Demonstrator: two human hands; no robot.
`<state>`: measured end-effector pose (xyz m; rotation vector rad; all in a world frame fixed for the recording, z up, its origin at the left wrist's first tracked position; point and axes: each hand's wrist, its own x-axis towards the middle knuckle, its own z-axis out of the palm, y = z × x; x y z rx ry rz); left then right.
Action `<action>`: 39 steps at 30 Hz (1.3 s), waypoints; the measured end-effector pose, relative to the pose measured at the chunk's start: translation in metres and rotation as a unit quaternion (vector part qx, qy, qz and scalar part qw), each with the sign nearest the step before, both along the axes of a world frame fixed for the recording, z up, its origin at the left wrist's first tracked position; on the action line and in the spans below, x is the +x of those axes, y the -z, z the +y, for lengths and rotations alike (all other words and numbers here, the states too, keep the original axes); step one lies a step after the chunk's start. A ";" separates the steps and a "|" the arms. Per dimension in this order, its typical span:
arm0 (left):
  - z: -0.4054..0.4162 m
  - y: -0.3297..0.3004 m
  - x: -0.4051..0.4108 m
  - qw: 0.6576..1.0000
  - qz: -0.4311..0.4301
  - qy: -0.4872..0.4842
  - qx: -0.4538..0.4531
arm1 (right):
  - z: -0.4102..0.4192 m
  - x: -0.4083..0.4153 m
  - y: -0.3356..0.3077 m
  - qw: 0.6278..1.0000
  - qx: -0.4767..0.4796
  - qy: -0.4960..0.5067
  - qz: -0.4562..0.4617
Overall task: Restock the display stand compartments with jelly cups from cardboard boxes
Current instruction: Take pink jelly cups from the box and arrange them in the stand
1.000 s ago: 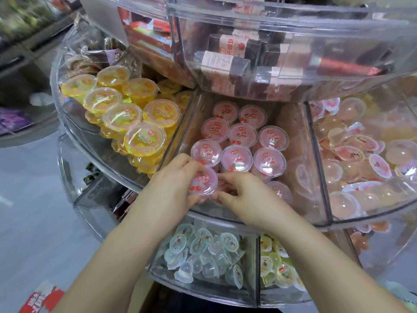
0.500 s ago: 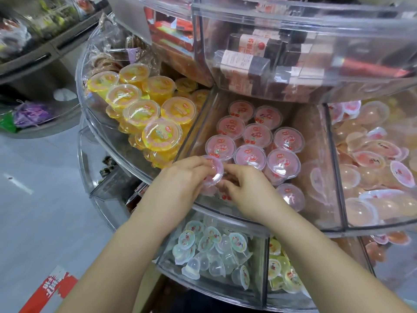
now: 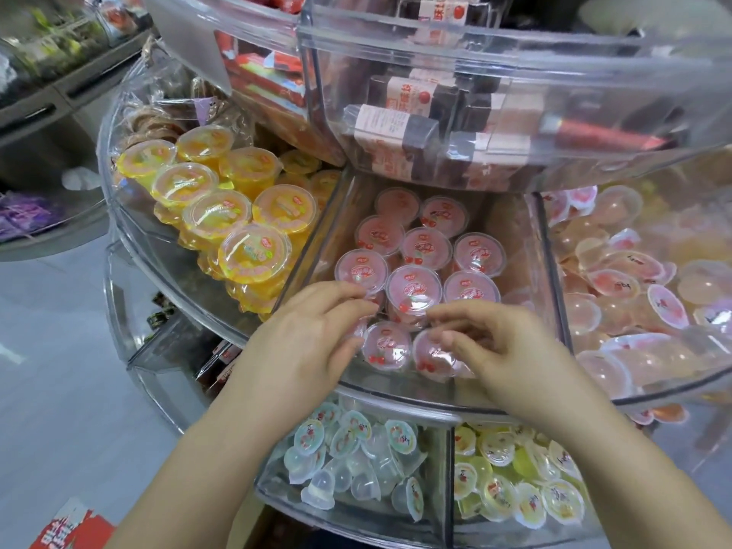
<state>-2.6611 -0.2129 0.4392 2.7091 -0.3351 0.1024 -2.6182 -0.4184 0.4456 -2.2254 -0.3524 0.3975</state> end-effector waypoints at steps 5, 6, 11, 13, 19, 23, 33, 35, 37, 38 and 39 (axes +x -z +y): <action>-0.035 -0.004 0.040 0.996 -0.041 0.075 -0.038 | -0.016 0.005 -0.006 0.979 -0.121 0.064 -0.152; -0.043 -0.004 0.054 0.994 -0.040 0.092 -0.034 | -0.012 0.006 -0.004 0.977 -0.150 0.053 -0.143; -0.066 0.007 0.109 0.983 0.011 0.167 0.077 | -0.002 0.009 0.008 0.972 -0.213 0.030 -0.098; -0.065 0.014 0.116 0.980 0.020 0.167 0.108 | -0.002 0.011 0.011 0.967 -0.228 0.046 -0.104; -0.066 0.018 0.115 0.987 -0.031 0.127 0.089 | 0.001 0.018 0.017 0.959 -0.242 0.075 -0.129; -0.064 0.020 0.118 0.988 -0.014 0.130 0.084 | -0.001 0.014 0.018 0.969 -0.194 0.083 -0.130; -0.039 -0.010 0.061 0.976 -0.058 0.042 -0.207 | -0.018 -0.010 -0.004 0.981 -0.004 0.103 -0.166; -0.030 -0.011 0.026 0.957 -0.084 -0.009 -0.278 | -0.012 -0.019 -0.011 0.985 0.048 0.073 -0.150; -0.022 -0.007 -0.016 0.934 -0.096 -0.076 -0.335 | 0.000 -0.034 -0.017 0.990 0.093 0.019 -0.106; -0.019 -0.003 -0.038 0.920 -0.098 -0.116 -0.361 | 0.008 -0.042 -0.019 0.990 0.112 -0.012 -0.083; -0.017 0.002 -0.061 0.903 -0.098 -0.160 -0.387 | 0.017 -0.052 -0.019 0.989 0.130 -0.043 -0.061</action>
